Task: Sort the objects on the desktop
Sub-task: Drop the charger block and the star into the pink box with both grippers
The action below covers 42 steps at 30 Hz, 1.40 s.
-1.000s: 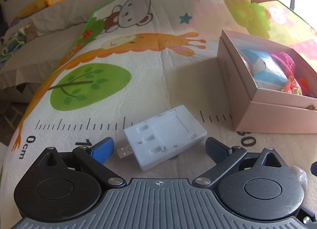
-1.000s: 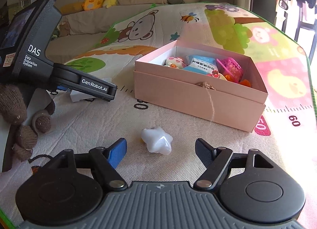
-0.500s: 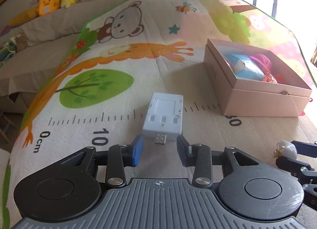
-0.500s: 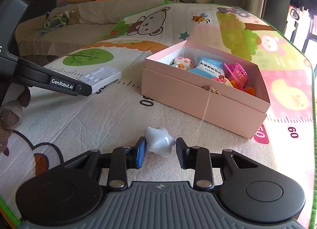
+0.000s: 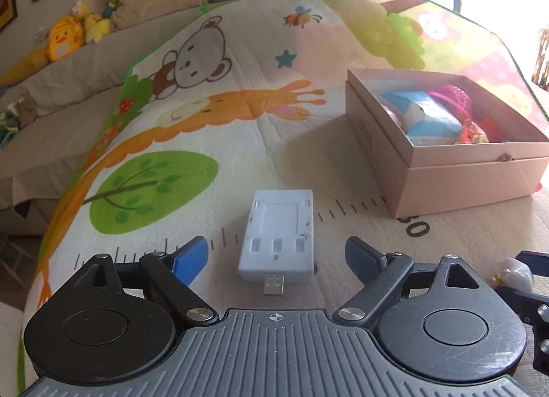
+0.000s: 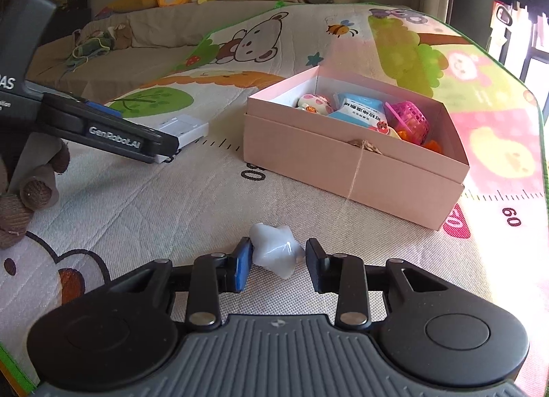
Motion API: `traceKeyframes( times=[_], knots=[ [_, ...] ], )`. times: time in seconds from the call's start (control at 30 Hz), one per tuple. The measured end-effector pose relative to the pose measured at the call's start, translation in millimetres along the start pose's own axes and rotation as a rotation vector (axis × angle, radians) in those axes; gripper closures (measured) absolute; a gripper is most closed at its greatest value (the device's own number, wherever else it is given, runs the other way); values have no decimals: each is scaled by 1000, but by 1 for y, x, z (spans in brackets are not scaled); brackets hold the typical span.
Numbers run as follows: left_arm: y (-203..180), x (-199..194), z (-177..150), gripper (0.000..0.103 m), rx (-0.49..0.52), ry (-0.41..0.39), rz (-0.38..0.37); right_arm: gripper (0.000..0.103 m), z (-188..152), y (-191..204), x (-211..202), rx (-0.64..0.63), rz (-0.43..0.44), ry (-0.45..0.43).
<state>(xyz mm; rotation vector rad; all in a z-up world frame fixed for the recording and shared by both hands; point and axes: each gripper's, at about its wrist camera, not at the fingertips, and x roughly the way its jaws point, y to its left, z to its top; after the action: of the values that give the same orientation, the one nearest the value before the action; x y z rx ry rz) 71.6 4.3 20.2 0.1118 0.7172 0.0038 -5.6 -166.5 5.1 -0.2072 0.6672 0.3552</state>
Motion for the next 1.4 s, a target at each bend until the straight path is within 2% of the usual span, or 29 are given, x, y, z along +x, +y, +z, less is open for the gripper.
traceKeyframes(
  times=[0.07,0.13,0.17,0.2,0.23,0.4,0.53,0.63,0.73,0.8,0.87,0.9,1.03,1.07,1.1,1.13,1.2,1.27,1.4],
  knots=[
    [-2,12,3,22,-11,35,0,69,2,1,2,-12,5,1],
    [-1,15,3,25,-23,39,-10,69,3,0,4,-10,8,0],
    [-1,15,3,32,-23,40,-21,69,4,0,5,-10,9,0],
    [0,14,2,44,-22,38,-38,69,4,0,5,-12,9,-1],
    [0,12,1,50,-20,35,-46,69,4,1,5,-16,10,-3],
    [-2,-14,-17,50,27,18,-72,70,6,1,-1,-30,39,6],
    [-2,-60,-27,50,56,-24,-147,70,7,-1,-31,-34,112,31],
    [-3,-101,-4,50,68,-140,-198,70,26,-7,-77,-65,149,-34],
    [-8,-135,34,50,85,-287,-224,70,72,-26,-131,-60,137,-190],
    [-15,-145,61,50,92,-356,-236,70,108,-44,-163,-47,112,-306],
    [-27,-141,86,50,95,-385,-240,70,140,-63,-180,-17,79,-380],
    [-34,-135,95,50,98,-384,-250,70,153,-73,-180,10,70,-391],
    [-72,-90,115,50,150,-364,-304,70,178,-104,-145,108,43,-337],
    [-80,-75,116,48,161,-352,-317,70,177,-113,-127,135,35,-304],
    [-86,-60,115,40,171,-330,-319,69,176,-118,-113,155,30,-282],
    [-89,-45,112,37,170,-296,-306,69,173,-125,-94,177,24,-257],
    [-82,-26,99,31,126,-229,-290,69,165,-135,-66,223,-2,-219],
    [-66,-19,80,25,79,-167,-284,68,149,-146,-44,278,-1,-174],
    [-39,-22,33,7,45,-120,-180,64,111,-147,-27,311,-6,-128]
  ],
)
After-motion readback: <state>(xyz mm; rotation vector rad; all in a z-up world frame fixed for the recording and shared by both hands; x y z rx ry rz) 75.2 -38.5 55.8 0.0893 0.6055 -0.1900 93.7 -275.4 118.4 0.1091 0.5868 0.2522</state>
